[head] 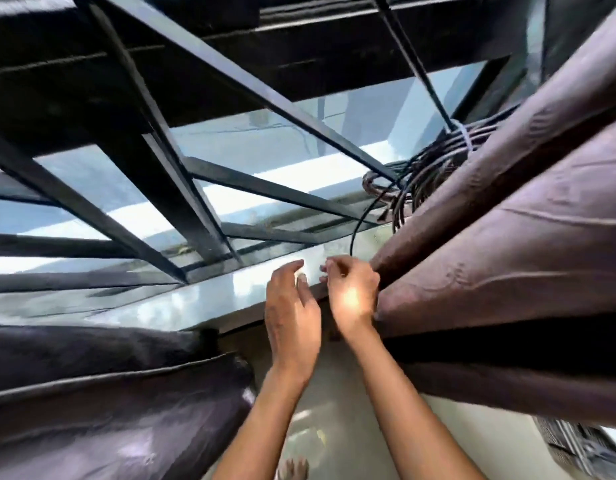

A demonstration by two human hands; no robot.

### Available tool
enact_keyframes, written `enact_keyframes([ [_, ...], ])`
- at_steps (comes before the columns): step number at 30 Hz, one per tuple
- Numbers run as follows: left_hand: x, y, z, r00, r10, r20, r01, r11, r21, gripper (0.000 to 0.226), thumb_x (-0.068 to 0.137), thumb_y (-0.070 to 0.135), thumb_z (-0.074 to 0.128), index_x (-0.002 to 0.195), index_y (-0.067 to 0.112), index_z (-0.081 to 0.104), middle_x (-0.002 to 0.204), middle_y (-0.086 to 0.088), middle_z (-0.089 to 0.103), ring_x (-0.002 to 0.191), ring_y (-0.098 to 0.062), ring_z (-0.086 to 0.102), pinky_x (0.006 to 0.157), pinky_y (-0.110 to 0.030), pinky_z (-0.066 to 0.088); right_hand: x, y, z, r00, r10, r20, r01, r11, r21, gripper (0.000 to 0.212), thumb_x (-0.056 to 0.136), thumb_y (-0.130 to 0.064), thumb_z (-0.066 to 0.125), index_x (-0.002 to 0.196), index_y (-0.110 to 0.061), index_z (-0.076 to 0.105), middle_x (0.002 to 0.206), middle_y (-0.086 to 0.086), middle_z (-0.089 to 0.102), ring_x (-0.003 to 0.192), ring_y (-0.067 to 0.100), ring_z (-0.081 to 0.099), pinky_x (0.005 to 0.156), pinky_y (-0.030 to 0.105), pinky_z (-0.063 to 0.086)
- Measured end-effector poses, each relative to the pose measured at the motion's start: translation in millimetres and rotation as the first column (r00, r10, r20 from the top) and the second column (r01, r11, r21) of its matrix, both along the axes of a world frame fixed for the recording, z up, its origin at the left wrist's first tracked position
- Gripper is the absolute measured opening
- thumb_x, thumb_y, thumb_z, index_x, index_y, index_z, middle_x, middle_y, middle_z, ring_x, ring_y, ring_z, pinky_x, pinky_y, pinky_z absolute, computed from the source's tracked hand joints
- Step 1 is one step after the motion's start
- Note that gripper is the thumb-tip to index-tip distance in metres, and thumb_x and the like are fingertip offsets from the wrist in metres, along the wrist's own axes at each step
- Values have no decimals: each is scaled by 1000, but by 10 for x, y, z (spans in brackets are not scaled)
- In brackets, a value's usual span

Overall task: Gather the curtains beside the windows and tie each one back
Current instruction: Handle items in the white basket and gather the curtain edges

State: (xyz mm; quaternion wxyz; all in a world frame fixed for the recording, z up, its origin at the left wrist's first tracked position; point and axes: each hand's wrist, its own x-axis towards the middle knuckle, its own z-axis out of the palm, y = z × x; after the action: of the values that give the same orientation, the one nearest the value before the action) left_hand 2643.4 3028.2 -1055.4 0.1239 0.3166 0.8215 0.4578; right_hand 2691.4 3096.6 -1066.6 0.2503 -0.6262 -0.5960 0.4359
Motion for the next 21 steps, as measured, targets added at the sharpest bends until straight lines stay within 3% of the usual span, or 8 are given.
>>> enact_keyframes([
  [2,-5,96,-154,1000,-20,21,21,998,-51,23,94,5,47,113,6,60,109,-8,63,102,-23,56,82,-12,29,2,239,-45,991,-109,-76,104,993,-62,19,91,-3,52,86,-6,70,83,12,72,70,23,70,55,18,49],
  [7,84,441,-629,999,-47,10,48,987,-152,24,92,6,54,114,2,60,111,-12,63,106,-28,57,89,-26,38,365,654,-121,962,-231,-145,228,973,-42,15,91,0,52,87,-2,66,82,14,71,57,10,67,51,24,50],
  [10,161,683,-972,998,-63,26,67,976,-209,31,89,7,58,120,0,57,114,-14,61,109,-30,55,92,-33,42,570,795,-109,955,-222,-199,208,974,-90,15,93,-2,50,93,-1,66,83,11,70,54,0,65,48,21,48],
  [13,213,921,-1353,993,-32,115,65,954,-293,46,88,10,59,131,0,46,128,-15,52,121,-30,45,101,-32,34,691,866,-133,952,-190,-241,166,979,-119,16,93,-2,50,92,-4,66,82,7,72,61,4,69,45,18,47],
  [17,241,1164,-1733,978,-19,208,79,955,-285,69,84,12,66,141,-3,30,140,-19,40,132,-30,34,111,-30,22,773,843,-159,964,-136,-228,99,981,-164,14,94,-11,54,89,-11,67,80,-1,73,66,7,70,48,17,50],
  [19,254,1283,-1833,968,-4,250,66,968,-240,75,79,9,72,140,-6,31,139,-22,42,131,-34,36,112,-36,26,830,829,-186,968,-107,-225,66,981,-183,14,94,-12,55,89,-12,68,78,-1,73,66,7,70,50,17,51],
  [21,231,1385,-1907,964,46,262,7,980,-196,66,72,8,77,127,-8,44,124,-24,54,119,-38,49,102,-37,37,887,819,-215,972,-93,-218,51,980,-190,13,93,-11,56,89,-12,68,77,-1,74,66,6,70,52,18,52],
])
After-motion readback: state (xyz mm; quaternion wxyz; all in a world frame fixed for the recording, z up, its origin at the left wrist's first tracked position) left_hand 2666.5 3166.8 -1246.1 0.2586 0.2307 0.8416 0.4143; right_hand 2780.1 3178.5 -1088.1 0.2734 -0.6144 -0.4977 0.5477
